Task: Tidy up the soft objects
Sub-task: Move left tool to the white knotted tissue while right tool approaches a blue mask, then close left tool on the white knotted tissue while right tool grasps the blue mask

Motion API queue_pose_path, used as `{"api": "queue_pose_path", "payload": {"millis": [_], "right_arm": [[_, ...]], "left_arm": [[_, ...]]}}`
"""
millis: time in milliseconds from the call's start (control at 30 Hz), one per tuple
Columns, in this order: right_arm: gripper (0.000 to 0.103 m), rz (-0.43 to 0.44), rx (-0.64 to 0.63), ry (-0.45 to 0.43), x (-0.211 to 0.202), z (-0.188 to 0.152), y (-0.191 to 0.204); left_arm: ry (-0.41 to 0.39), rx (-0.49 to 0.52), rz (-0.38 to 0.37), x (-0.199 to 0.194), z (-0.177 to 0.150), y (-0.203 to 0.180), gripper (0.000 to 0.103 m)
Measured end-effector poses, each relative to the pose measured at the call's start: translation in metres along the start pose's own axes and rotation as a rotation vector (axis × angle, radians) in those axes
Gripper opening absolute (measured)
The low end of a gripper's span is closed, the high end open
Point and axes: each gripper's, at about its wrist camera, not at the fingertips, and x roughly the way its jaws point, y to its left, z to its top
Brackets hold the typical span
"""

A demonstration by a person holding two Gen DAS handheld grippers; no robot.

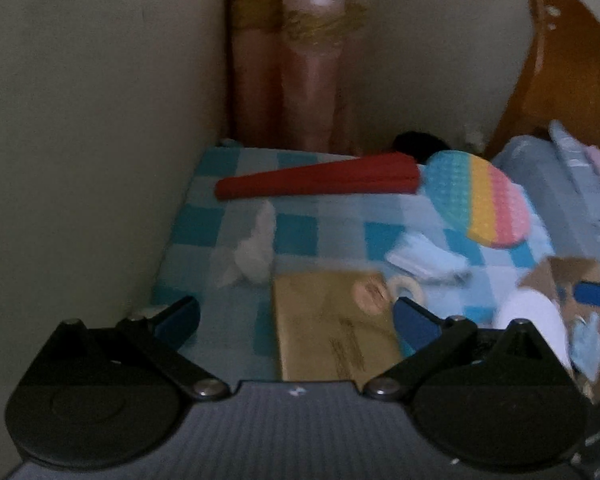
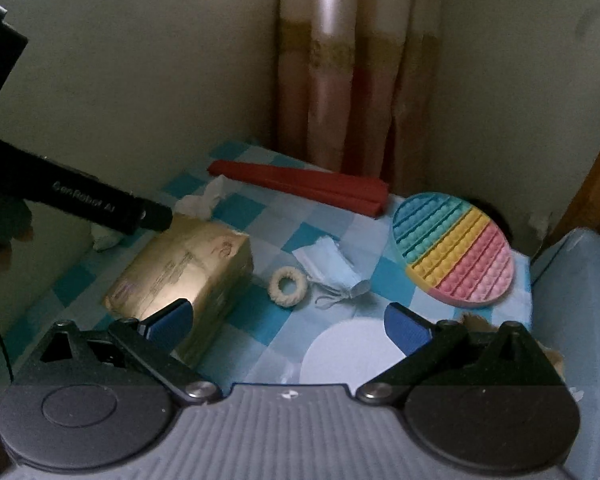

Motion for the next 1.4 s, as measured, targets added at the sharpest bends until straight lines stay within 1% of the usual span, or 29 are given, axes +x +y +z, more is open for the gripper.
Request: {"api": "queue_pose_path", "payload": {"millis": [100, 167, 267, 300, 333, 367, 433, 500, 533, 567, 633, 700, 733, 767, 800, 867, 967, 1067, 1233, 1300, 1333, 1400], "right_arm": [[0.103, 0.015, 0.036, 0.055, 0.022, 0.022, -0.016], [0.103, 0.030, 0.055, 0.098, 0.036, 0.035, -0.025], [0.103, 0.037, 0.075, 0.156, 0.060, 0.053, -0.040], [0.103, 0.034, 0.081, 0.174, 0.069, 0.058, -0.044], [0.103, 0.030, 0.108, 0.224, 0.078, 0.061, -0.049], [0.103, 0.036, 0.113, 0.238, 0.086, 0.065, -0.053], [0.103, 0.039, 0.122, 0.259, 0.103, 0.070, -0.059], [0.103, 0.037, 0.114, 0.280, 0.118, 0.073, -0.062], [0.103, 0.035, 0.113, 0.288, 0.125, 0.075, -0.063], [0.102, 0.037, 0.108, 0.296, 0.132, 0.076, -0.063], [0.099, 0.034, 0.104, 0.314, 0.145, 0.077, -0.063], [0.094, 0.030, 0.096, 0.333, 0.158, 0.078, -0.063], [0.093, 0.030, 0.092, 0.342, 0.163, 0.078, -0.063], [0.090, 0.028, 0.088, 0.351, 0.168, 0.078, -0.062], [0.087, 0.021, 0.085, 0.357, 0.172, 0.078, -0.062], [0.086, 0.029, 0.088, 0.365, 0.179, 0.077, -0.063], [0.082, 0.027, 0.080, 0.382, 0.188, 0.075, -0.061], [0.076, -0.002, 0.068, 0.397, 0.196, 0.072, -0.060], [0.073, 0.019, 0.073, 0.401, 0.202, 0.070, -0.061], [0.067, 0.036, 0.083, 0.400, 0.202, 0.070, -0.061], [0.065, 0.042, 0.092, 0.402, 0.203, 0.071, -0.061], [0.057, 0.059, 0.102, 0.404, 0.202, 0.071, -0.061]], "left_arm": [[0.036, -0.010, 0.051, 0.019, 0.027, 0.002, 0.102], [0.054, -0.027, 0.047, 0.032, 0.042, 0.006, 0.102], [0.111, -0.091, 0.013, 0.055, 0.060, 0.018, 0.101], [0.125, -0.108, 0.020, 0.063, 0.064, 0.022, 0.101], [0.141, -0.121, 0.036, 0.070, 0.068, 0.025, 0.100], [0.160, -0.126, 0.050, 0.078, 0.070, 0.028, 0.099], [0.207, -0.134, 0.053, 0.097, 0.074, 0.034, 0.099], [0.264, -0.160, 0.057, 0.114, 0.076, 0.040, 0.093], [0.284, -0.169, 0.059, 0.122, 0.076, 0.043, 0.088], [0.296, -0.171, 0.063, 0.129, 0.076, 0.045, 0.085], [0.319, -0.184, 0.079, 0.142, 0.076, 0.048, 0.083], [0.347, -0.203, 0.075, 0.152, 0.075, 0.052, 0.082], [0.354, -0.216, 0.064, 0.156, 0.075, 0.053, 0.080], [0.355, -0.227, 0.056, 0.158, 0.074, 0.055, 0.075], [0.359, -0.235, 0.052, 0.161, 0.073, 0.056, 0.072], [0.370, -0.235, 0.050, 0.165, 0.072, 0.057, 0.066], [0.394, -0.242, 0.047, 0.171, 0.068, 0.058, 0.062], [0.392, -0.252, 0.039, 0.173, 0.067, 0.059, 0.057], [0.384, -0.249, 0.032, 0.172, 0.068, 0.058, 0.049], [0.383, -0.242, 0.031, 0.172, 0.068, 0.057, 0.048], [0.382, -0.238, 0.030, 0.172, 0.069, 0.057, 0.045], [0.380, -0.237, 0.029, 0.171, 0.069, 0.058, 0.042]]}}
